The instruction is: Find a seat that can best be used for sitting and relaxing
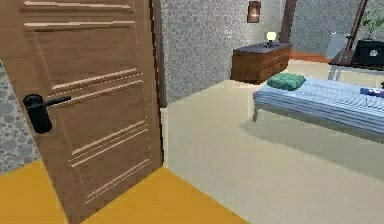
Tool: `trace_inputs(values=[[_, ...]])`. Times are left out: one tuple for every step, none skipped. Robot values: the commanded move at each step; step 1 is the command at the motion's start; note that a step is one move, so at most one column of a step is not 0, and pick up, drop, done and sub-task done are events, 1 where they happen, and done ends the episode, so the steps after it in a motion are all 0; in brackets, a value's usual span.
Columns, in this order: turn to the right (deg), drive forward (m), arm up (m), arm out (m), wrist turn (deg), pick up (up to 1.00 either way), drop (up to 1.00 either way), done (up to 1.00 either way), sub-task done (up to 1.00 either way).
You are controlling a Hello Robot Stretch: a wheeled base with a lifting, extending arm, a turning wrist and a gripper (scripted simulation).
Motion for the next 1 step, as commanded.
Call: trace_inputs(values=[[0.0, 1.00, 0.00, 0.00, 0.0, 0.00, 0.00, 0.00, 0.00]])
